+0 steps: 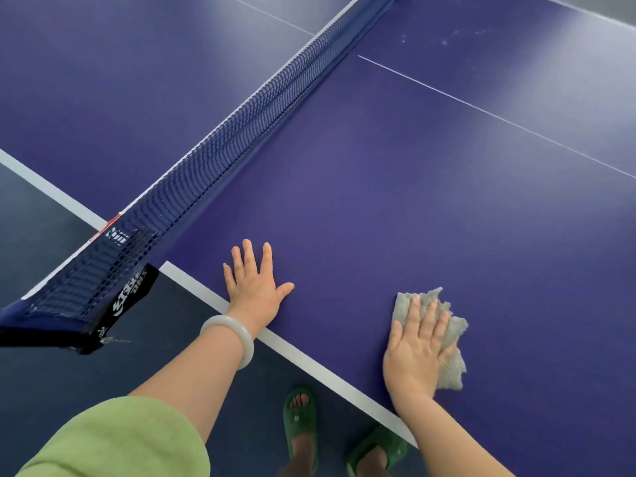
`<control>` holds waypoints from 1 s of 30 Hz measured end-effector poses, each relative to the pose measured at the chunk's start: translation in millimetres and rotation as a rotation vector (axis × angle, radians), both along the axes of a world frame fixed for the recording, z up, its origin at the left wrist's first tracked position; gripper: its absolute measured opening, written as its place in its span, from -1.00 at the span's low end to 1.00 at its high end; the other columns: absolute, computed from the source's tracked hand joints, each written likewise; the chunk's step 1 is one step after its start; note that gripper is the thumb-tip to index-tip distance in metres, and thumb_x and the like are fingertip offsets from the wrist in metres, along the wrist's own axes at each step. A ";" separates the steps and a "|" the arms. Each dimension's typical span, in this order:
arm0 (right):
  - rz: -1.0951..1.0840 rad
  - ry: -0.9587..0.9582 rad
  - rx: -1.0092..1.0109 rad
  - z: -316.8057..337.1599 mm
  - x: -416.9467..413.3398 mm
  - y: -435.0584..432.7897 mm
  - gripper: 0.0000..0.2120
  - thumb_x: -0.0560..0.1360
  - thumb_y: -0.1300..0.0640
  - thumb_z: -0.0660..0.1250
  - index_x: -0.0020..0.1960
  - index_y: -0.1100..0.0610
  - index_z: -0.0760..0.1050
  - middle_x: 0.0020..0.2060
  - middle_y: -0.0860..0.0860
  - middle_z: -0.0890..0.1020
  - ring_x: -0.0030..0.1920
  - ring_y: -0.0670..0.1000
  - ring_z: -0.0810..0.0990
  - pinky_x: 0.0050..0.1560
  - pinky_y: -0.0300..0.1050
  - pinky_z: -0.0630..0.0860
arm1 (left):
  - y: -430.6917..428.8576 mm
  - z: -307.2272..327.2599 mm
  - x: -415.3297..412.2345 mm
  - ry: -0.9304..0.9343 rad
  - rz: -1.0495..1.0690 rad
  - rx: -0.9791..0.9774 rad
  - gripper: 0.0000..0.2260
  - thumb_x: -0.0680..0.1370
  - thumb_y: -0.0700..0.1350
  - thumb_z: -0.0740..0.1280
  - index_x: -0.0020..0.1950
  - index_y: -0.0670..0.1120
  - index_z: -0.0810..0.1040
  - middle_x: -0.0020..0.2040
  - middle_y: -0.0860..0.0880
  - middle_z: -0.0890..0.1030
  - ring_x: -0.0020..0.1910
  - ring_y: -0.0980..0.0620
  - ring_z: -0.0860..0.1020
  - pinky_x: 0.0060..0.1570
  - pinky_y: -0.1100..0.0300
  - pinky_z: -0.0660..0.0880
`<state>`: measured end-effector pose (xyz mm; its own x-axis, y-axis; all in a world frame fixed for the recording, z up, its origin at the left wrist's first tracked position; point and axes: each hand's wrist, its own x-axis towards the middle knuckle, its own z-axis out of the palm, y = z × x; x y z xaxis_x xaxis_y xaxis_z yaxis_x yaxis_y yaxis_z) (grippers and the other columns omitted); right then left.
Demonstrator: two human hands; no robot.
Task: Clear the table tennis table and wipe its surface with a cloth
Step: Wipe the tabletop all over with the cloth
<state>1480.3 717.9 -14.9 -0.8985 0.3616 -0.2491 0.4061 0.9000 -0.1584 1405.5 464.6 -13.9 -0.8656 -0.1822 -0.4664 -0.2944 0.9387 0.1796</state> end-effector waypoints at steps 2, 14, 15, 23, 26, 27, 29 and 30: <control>0.221 0.024 0.031 -2.9 11.0 -20.4 -0.46 0.66 -0.09 -0.25 0.57 -0.06 -0.37 0.57 -0.01 -0.34 0.54 0.04 -0.41 0.55 0.18 -0.27 | 24.0 6.3 6.0 0.078 -0.048 -0.030 -0.22 0.60 0.26 0.15 0.60 -0.04 -0.22 0.58 -0.18 -0.30 0.56 -0.21 -0.29 0.51 -0.15 -0.19; -0.220 0.035 0.058 3.0 93.5 153.1 -0.47 0.65 -0.07 -0.19 0.61 -0.03 -0.02 0.61 -0.03 -0.03 0.60 0.01 -0.12 0.54 0.16 -0.04 | 148.4 -5.5 48.6 -0.016 -0.419 0.029 0.06 0.43 0.50 0.13 0.31 0.05 -0.71 0.36 -0.14 -0.67 0.37 -0.23 -0.62 0.29 -0.19 -0.54; -0.452 0.043 0.039 6.2 85.3 162.4 -0.48 0.66 -0.05 -0.15 0.62 -0.02 -0.05 0.61 -0.01 -0.06 0.60 0.04 -0.15 0.53 0.22 -0.05 | 148.1 -5.9 48.2 -0.024 -0.417 0.030 0.06 0.43 0.50 0.12 0.31 0.05 -0.71 0.35 -0.14 -0.68 0.35 -0.22 -0.63 0.29 -0.19 -0.54; 0.082 0.073 -0.021 -1.1 52.0 87.2 -0.43 0.68 -0.06 -0.09 0.60 -0.08 -0.27 0.59 -0.04 -0.26 0.57 0.02 -0.32 0.54 0.16 -0.19 | 149.3 -2.2 44.2 -0.076 -0.422 0.029 0.03 0.43 0.51 0.10 0.30 0.07 -0.70 0.32 -0.11 -0.71 0.31 -0.19 -0.67 0.35 -0.19 -0.49; 0.386 0.109 -0.008 -1.6 97.8 104.5 -0.44 0.64 -0.06 -0.01 0.62 -0.04 -0.01 0.61 -0.03 0.01 0.60 0.04 -0.06 0.50 0.13 -0.04 | 150.8 0.2 43.0 -0.081 -0.431 0.009 0.03 0.42 0.52 0.09 0.27 0.08 -0.73 0.28 -0.10 -0.74 0.30 -0.19 -0.67 0.36 -0.19 -0.48; 0.381 0.105 0.001 -1.9 110.9 123.9 -0.45 0.63 -0.05 0.00 0.61 -0.05 0.03 0.60 -0.04 0.04 0.60 0.03 -0.02 0.50 0.12 0.00 | 151.1 1.3 42.9 -0.081 -0.430 0.007 0.03 0.42 0.52 0.08 0.28 0.08 -0.72 0.27 -0.10 -0.74 0.31 -0.19 -0.66 0.36 -0.19 -0.47; 0.214 0.108 0.058 -5.5 134.6 170.3 -0.46 0.63 -0.05 -0.06 0.61 -0.07 0.03 0.60 -0.07 0.01 0.60 -0.02 -0.08 0.52 0.11 0.02 | 152.0 5.1 43.6 -0.075 -0.432 -0.001 0.02 0.42 0.52 0.08 0.32 0.07 -0.69 0.31 -0.12 -0.70 0.38 -0.22 -0.60 0.39 -0.21 -0.43; 0.044 0.093 0.062 -6.4 142.7 192.7 -0.48 0.65 -0.05 -0.09 0.60 -0.07 0.01 0.60 -0.07 -0.01 0.60 -0.03 -0.12 0.54 0.13 0.01 | 153.1 6.8 44.5 -0.072 -0.433 -0.007 0.03 0.42 0.52 0.09 0.35 0.05 -0.65 0.36 -0.14 -0.66 0.41 -0.24 -0.55 0.41 -0.21 -0.40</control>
